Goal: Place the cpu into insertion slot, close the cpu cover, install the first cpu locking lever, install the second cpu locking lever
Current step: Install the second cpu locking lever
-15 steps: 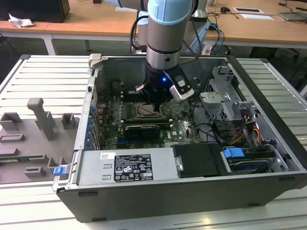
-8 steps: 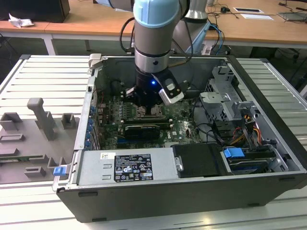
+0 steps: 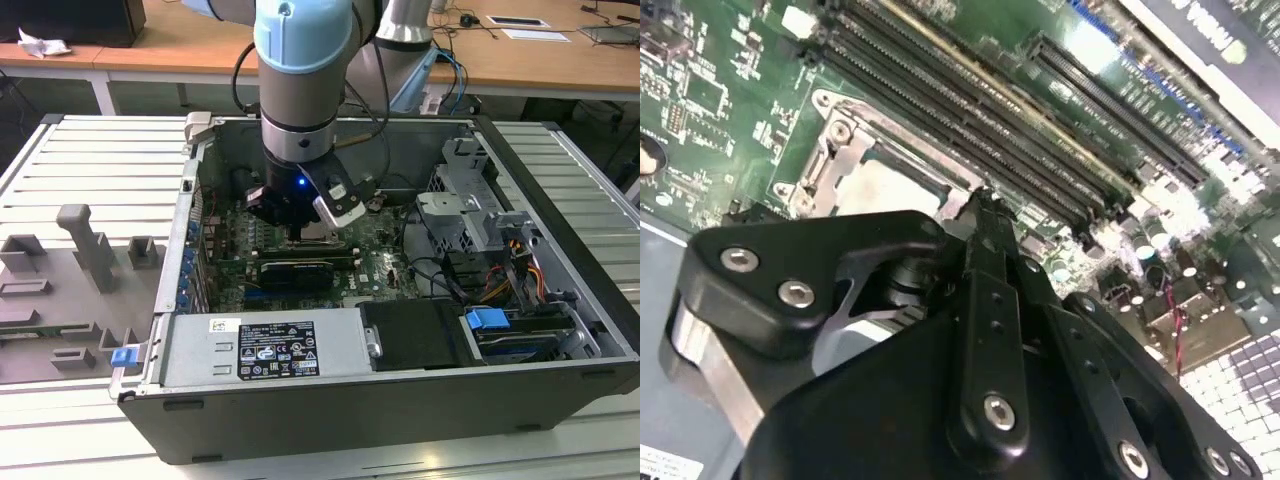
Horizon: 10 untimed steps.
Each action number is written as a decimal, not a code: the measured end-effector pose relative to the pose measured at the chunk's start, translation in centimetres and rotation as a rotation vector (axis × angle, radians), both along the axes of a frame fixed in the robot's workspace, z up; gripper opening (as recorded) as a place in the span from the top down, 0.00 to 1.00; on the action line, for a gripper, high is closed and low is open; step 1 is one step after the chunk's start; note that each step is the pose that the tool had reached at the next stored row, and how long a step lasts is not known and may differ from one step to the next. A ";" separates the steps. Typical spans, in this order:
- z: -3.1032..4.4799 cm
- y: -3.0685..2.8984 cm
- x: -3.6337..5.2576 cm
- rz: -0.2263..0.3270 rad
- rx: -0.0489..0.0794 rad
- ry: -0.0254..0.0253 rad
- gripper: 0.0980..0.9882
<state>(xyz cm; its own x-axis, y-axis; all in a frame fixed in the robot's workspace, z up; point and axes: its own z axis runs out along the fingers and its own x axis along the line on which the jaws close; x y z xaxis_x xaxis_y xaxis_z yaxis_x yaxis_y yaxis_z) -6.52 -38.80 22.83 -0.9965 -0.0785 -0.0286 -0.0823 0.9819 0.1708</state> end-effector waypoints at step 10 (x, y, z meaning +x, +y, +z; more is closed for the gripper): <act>-0.45 -0.60 -0.25 0.000 0.025 -0.0001 0.99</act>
<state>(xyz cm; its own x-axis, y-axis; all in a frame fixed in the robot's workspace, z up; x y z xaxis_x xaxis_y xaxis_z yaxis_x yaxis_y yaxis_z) -6.77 -39.41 22.39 -0.9965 -0.0780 -0.0306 -0.0825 0.9772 0.1956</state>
